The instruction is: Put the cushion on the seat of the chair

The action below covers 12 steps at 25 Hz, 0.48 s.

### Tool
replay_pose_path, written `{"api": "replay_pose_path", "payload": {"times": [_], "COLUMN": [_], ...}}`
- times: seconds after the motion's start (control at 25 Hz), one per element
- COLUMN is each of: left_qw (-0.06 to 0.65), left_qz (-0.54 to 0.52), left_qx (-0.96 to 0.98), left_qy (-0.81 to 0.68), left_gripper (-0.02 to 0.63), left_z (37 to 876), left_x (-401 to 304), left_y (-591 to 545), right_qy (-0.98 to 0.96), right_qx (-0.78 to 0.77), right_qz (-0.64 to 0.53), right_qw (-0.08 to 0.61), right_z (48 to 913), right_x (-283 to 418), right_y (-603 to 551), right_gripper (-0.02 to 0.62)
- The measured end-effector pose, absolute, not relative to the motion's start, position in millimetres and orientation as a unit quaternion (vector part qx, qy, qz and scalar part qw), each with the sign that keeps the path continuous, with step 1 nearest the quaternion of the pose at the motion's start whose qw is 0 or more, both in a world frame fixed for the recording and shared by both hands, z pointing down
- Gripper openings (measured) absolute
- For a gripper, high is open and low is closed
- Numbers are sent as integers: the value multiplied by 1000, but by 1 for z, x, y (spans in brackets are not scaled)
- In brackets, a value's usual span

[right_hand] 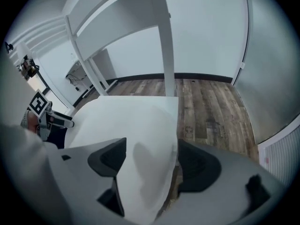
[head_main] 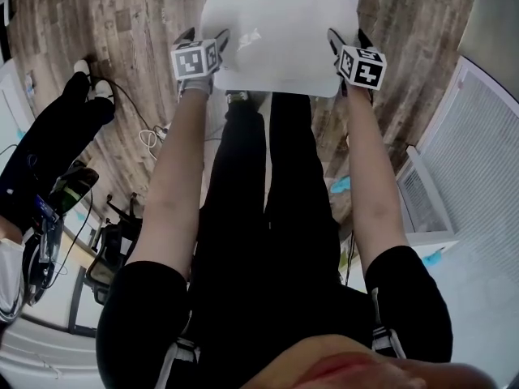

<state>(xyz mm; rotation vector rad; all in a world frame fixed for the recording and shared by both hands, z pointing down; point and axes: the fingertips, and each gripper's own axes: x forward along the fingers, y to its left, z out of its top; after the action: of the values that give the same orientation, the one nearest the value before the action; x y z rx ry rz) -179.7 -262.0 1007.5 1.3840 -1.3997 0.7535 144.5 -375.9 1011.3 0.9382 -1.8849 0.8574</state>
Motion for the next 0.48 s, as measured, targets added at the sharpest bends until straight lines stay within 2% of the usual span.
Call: {"api": "replay_pose_path", "payload": {"times": [0.36,0.48], "left_qw": [495,493], "left_qz": [260,262], "left_qx": [594,614], "left_qy": [-578,-558], "left_gripper": [382,380], "left_z": [946,907], "left_x": [-163,-146], "left_y": [-271,-270], "right_qy": [-769,-785], "right_qx": [384,381], "right_qz": [318,320], "right_qw": [400,371], "right_z": [949,911], "right_x": [138,120], "right_y": [-374,-368], "right_gripper": [334,333]}}
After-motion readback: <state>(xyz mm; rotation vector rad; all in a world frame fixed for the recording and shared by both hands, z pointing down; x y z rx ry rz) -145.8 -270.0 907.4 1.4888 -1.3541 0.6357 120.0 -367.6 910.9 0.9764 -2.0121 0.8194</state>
